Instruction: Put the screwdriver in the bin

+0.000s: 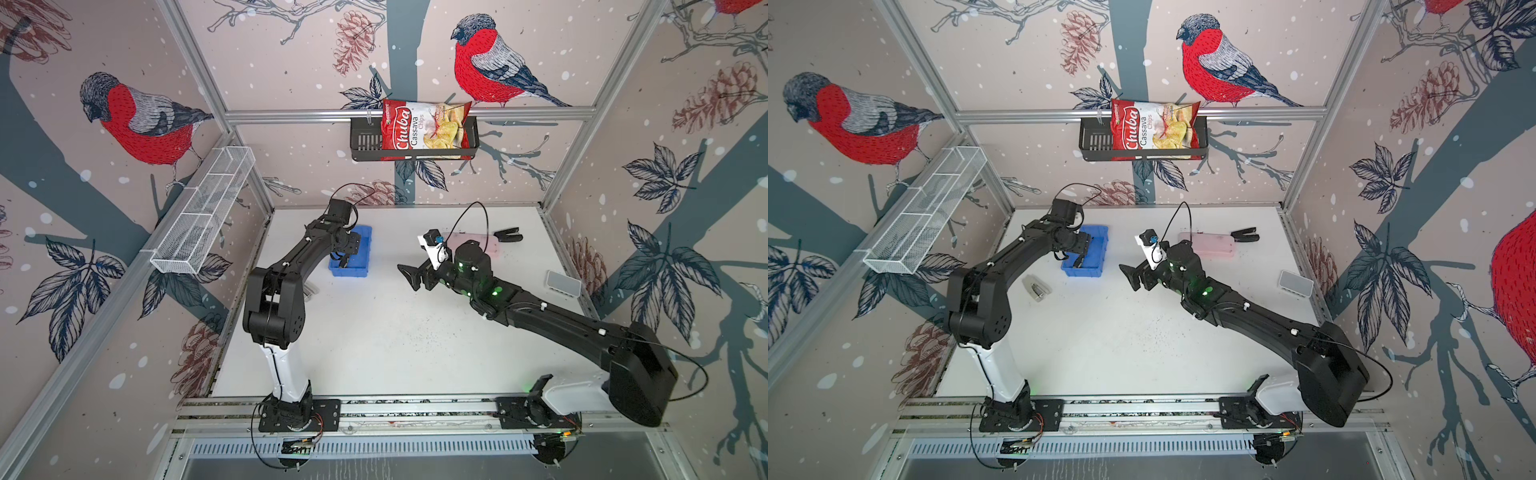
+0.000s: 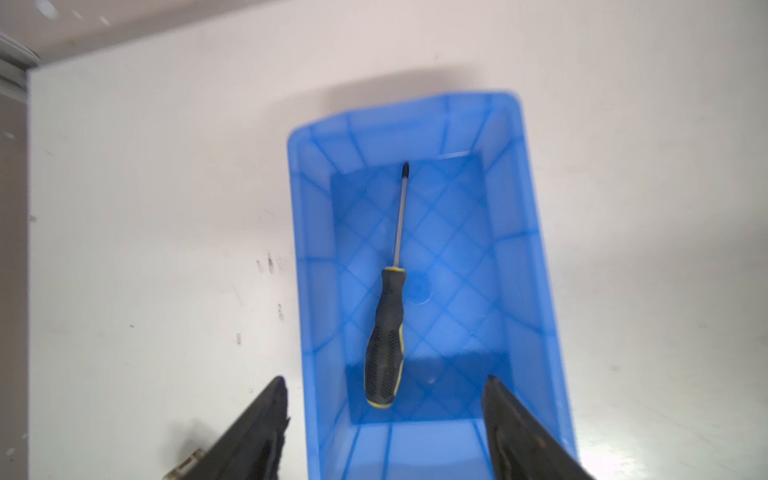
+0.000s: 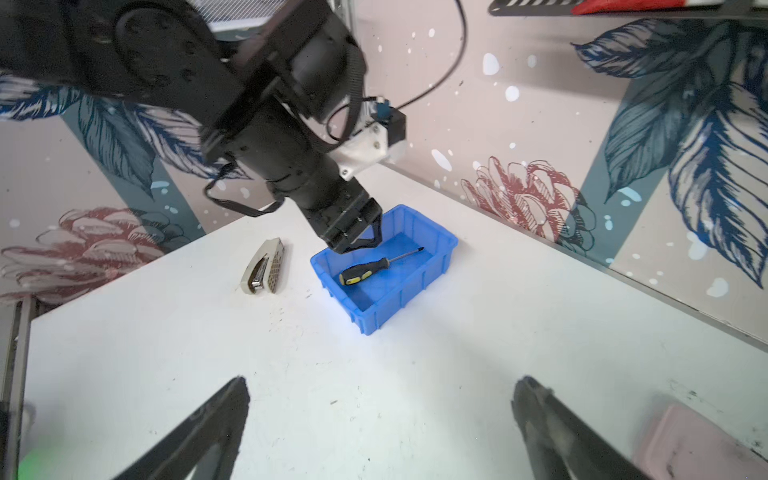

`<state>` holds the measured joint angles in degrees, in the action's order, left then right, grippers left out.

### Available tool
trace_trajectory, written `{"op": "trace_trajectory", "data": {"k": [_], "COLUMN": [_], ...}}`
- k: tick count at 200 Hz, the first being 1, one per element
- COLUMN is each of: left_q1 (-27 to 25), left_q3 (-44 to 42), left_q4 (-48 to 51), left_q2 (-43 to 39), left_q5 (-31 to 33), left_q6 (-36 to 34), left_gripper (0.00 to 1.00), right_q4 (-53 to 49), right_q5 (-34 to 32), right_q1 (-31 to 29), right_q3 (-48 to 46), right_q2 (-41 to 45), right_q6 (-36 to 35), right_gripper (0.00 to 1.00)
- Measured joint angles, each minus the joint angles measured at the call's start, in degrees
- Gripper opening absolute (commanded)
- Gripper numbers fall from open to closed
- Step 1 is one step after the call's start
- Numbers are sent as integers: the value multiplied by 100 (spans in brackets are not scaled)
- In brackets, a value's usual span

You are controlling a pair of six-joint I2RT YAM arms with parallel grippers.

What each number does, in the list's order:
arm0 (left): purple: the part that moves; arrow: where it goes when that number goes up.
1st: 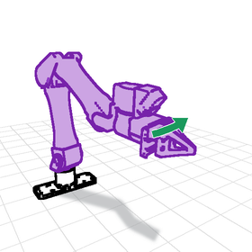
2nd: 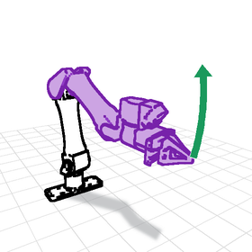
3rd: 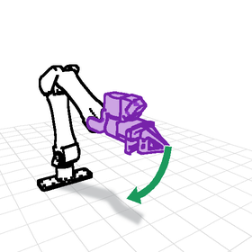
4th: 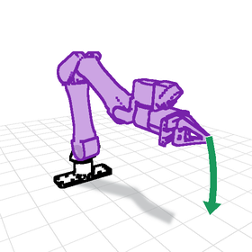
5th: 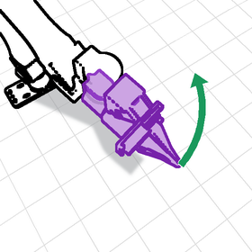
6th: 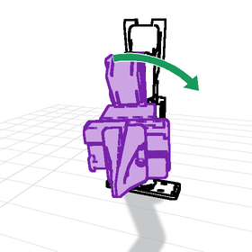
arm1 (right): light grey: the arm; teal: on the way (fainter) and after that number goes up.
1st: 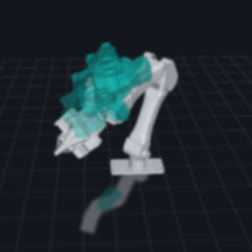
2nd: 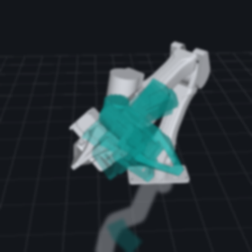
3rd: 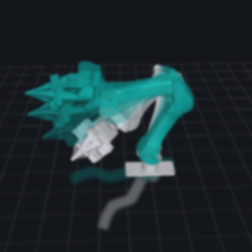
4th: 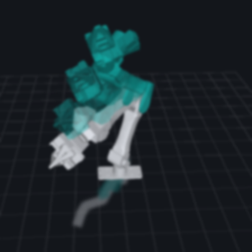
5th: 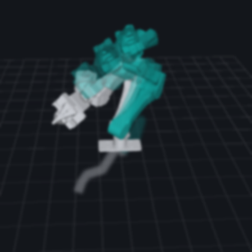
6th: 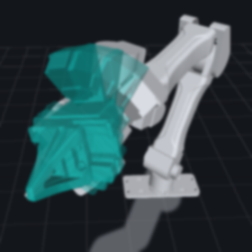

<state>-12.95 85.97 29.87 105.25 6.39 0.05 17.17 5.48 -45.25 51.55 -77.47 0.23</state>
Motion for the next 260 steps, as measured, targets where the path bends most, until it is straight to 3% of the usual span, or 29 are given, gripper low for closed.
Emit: {"op": "trace_trajectory", "data": {"k": [47, 93, 129, 164, 212, 260], "left_q1": [-7, -7, -7, -4, 116, 385], "left_q3": [-651, -1923, -3626, -5259, -6634, -7429], "left_q4": [-332, -1080, -2448, -4207, -6070, -7794], "left_q2": [-1008, -2227, -3515, -4341, -4304, -3539], "left_q5": [-302, -455, -264, 304, 1314, 1587], "left_q6": [151, 254, 260, 83, -162, -345], "left_gripper": [96, 97, 96, 96, 98, 98], "right_q4": [291, 431, 551, 962, 1827, 2857], "right_q5": [-382, -817, -1045, -1314, -1620, -1648], "right_q1": [734, 1617, 2319, 2920, 3777, 4367], "right_q3": [-533, -1134, -1690, -2385, -3576, -4201], "right_q2": [551, 1384, 2022, 2277, 2245, 1631], "right_q6": [494, 876, 881, 691, 420, 400], "right_gripper": [100, 100, 100, 100, 100, 100]}}
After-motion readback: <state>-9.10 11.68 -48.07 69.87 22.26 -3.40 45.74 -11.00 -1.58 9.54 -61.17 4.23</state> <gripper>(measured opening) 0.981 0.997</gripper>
